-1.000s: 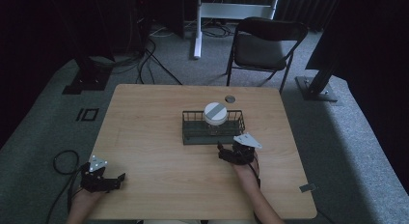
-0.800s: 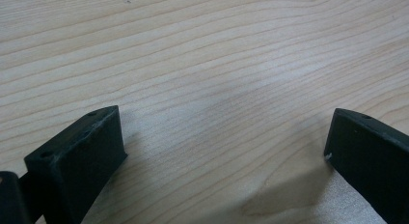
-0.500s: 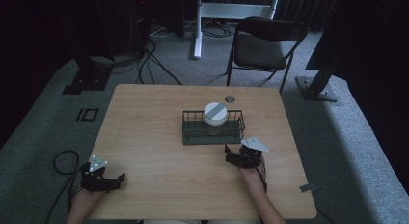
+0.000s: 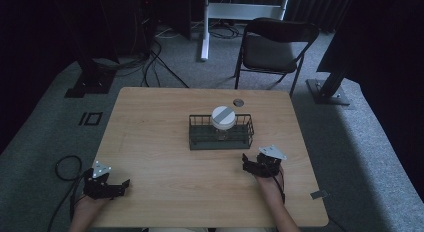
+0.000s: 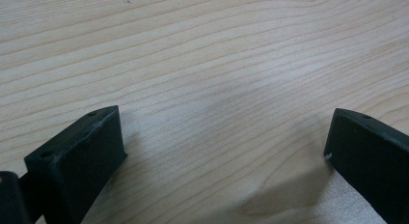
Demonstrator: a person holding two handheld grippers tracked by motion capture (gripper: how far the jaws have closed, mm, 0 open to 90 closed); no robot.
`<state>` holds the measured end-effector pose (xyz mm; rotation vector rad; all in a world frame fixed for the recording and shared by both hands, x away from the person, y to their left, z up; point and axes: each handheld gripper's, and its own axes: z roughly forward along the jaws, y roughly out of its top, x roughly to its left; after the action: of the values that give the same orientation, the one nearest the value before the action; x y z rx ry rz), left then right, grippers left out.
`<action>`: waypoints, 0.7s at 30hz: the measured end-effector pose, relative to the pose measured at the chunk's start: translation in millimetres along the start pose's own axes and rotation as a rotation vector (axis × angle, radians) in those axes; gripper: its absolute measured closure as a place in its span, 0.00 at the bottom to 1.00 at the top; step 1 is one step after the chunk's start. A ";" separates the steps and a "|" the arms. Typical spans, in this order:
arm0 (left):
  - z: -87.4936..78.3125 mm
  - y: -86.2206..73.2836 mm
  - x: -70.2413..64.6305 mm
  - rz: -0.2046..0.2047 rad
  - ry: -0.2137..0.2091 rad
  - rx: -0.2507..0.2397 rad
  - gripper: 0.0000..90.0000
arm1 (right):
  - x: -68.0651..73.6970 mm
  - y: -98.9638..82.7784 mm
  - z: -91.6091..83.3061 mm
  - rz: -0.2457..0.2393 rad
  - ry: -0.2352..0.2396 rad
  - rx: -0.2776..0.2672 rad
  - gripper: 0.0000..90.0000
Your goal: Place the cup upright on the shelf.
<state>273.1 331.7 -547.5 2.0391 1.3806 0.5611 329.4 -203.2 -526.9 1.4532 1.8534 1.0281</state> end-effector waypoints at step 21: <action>0.0 0.0 0.0 0.000 0.000 0.000 0.01 | -30.7 -14.8 -1.9 0.040 -0.010 0.093 0.11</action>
<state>273.1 331.8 -547.5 2.0397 1.3804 0.5610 327.7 -235.1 -539.1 1.5519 1.8945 0.9639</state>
